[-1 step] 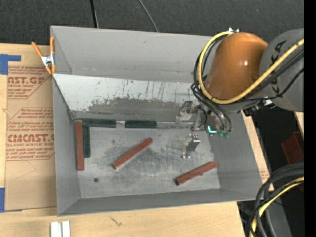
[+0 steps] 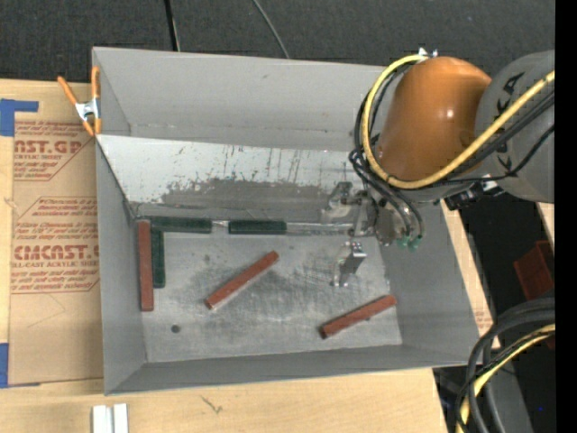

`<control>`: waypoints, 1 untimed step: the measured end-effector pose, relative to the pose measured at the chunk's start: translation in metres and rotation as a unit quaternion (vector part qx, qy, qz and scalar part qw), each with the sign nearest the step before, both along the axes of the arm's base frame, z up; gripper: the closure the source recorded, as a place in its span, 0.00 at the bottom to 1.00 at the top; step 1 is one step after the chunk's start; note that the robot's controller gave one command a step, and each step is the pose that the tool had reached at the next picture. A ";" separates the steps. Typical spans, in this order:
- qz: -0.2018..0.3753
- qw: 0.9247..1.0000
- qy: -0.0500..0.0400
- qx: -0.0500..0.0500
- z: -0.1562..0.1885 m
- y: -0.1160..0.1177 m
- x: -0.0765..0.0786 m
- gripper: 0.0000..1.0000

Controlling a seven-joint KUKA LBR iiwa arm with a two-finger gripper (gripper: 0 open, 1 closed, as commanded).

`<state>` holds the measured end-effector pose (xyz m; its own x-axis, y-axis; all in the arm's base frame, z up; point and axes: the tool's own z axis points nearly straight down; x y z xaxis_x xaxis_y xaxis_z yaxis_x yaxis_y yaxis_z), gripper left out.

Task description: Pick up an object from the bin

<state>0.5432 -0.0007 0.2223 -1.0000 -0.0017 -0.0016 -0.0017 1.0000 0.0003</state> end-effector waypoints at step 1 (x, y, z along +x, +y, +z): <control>0.066 0.998 -0.001 0.000 -0.057 -0.029 -0.013 0.00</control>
Offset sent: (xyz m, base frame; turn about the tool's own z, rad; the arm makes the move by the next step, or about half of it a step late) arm -0.0465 -0.0611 -0.0762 -0.1788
